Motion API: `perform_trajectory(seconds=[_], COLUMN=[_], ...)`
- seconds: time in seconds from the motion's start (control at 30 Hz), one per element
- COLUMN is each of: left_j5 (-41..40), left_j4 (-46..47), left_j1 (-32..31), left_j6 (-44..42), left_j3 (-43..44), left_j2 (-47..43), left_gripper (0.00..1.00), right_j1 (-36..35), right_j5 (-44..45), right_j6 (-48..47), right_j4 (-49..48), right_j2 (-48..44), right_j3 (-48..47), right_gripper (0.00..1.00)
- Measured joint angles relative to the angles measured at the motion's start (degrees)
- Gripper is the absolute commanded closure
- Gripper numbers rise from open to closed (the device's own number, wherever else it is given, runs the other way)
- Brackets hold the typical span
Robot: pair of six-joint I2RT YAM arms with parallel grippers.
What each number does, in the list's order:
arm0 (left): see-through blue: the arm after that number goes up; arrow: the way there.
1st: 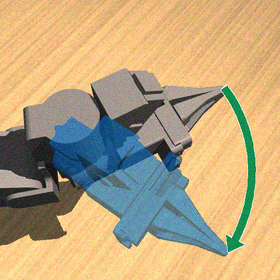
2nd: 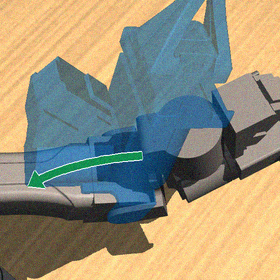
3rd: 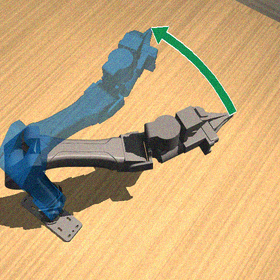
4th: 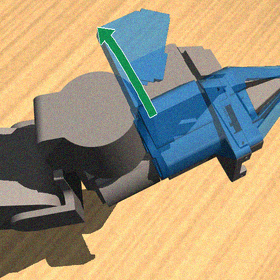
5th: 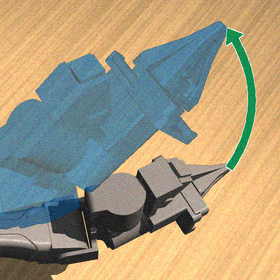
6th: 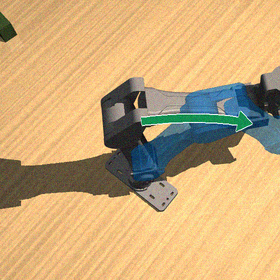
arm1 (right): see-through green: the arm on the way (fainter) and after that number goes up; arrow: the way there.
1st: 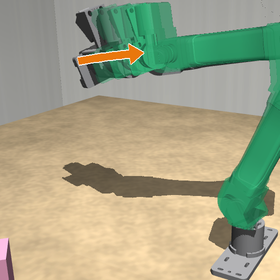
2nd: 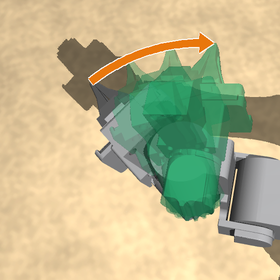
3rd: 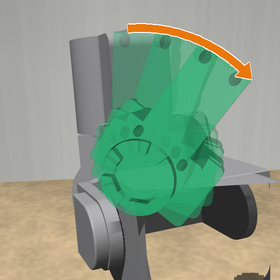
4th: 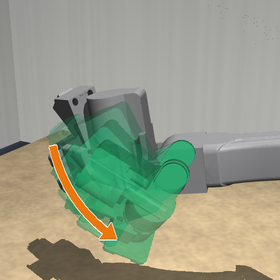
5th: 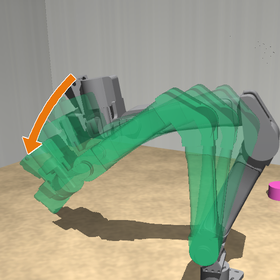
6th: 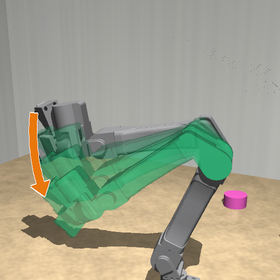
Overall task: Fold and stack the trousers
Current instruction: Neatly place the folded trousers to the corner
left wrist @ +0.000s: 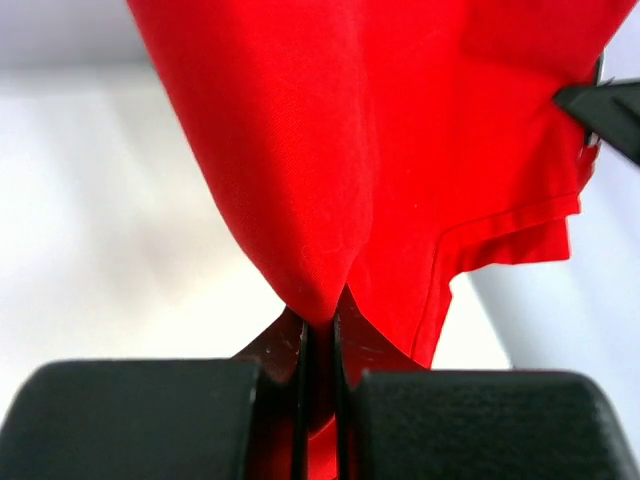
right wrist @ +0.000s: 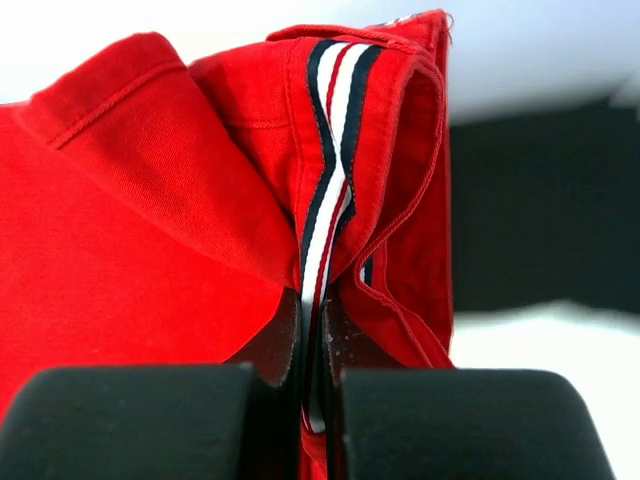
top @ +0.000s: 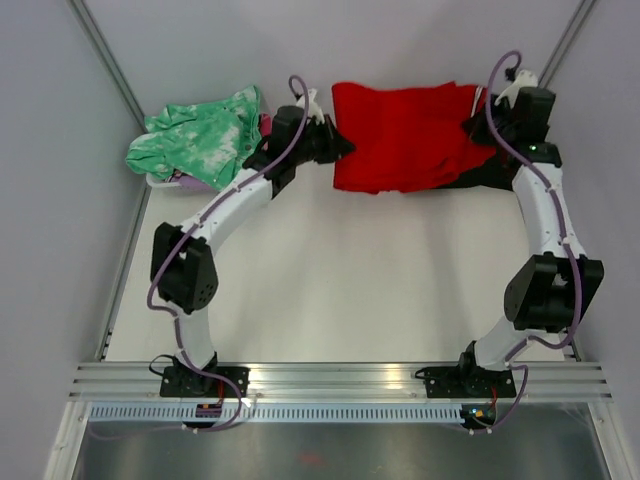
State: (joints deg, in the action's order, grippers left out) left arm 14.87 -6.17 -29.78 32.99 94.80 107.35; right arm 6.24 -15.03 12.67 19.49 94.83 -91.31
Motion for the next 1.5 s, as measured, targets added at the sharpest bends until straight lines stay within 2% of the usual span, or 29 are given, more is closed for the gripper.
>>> perform_trajectory(seconds=[0.13,0.23,0.47,0.57,0.83,1.13,1.17,1.2,1.27,1.3,1.33,1.4,1.5], left_j5=[-1.27,-2.19,-7.43,-9.38,-14.99,-19.47,-19.80,-20.37,-21.70,-22.77,-23.41,-23.71,-23.21], left_j4=[2.99,6.16,12.59,14.01,20.41,25.73,26.05,26.29,26.62,26.88,26.84,26.51,24.81], left_j1=[-1.66,-3.28,-6.14,-6.25,-7.04,-8.94,-9.11,-9.29,-9.53,-9.46,-9.18,-8.26,-6.45], left_j6=[0.79,2.69,10.12,12.33,17.77,20.13,20.22,20.33,20.46,20.46,20.76,20.74,18.58], left_j3=[21.27,31.28,38.47,42.32,50.47,52.02,52.09,52.33,52.85,52.96,53.00,53.02,52.65], left_j2=[13.38,24.11,42.95,49.16,57.46,58.16,58.18,58.31,58.75,58.95,58.99,58.99,58.21], left_gripper=[0.98,0.98,0.98,0.98,0.98,0.98,0.95,0.72,0.28,0.01,0.00,0.00,0.00], right_j1=[6.97,11.21,14.88,15.10,16.33,17.64,17.66,17.68,17.70,17.86,18.25,19.45,20.68], right_j5=[-2.19,-4.07,-7.23,-7.32,-7.43,-7.93,-7.93,-7.96,-7.76,-6.99,-6.60,-5.95,-6.10], right_j6=[-0.44,-0.59,-1.75,-1.79,-1.31,0.04,0.09,0.15,0.52,0.76,0.90,0.90,0.85], right_j4=[-2.67,-2.93,2.25,3.28,0.55,-1.38,-1.81,-2.23,-2.75,-3.06,-3.78,-4.74,-4.42], right_j2=[6.23,12.57,34.14,40.09,41.35,41.44,41.44,41.44,41.46,41.57,41.70,41.75,41.57], right_j3=[-12.26,-17.42,-30.75,-33.75,-33.77,-35.91,-36.17,-36.24,-36.24,-36.24,-36.24,-36.46,-37.79], right_gripper=[1.00,1.00,1.00,1.00,1.00,1.00,1.00,0.88,0.55,0.26,0.15,0.05,0.02])
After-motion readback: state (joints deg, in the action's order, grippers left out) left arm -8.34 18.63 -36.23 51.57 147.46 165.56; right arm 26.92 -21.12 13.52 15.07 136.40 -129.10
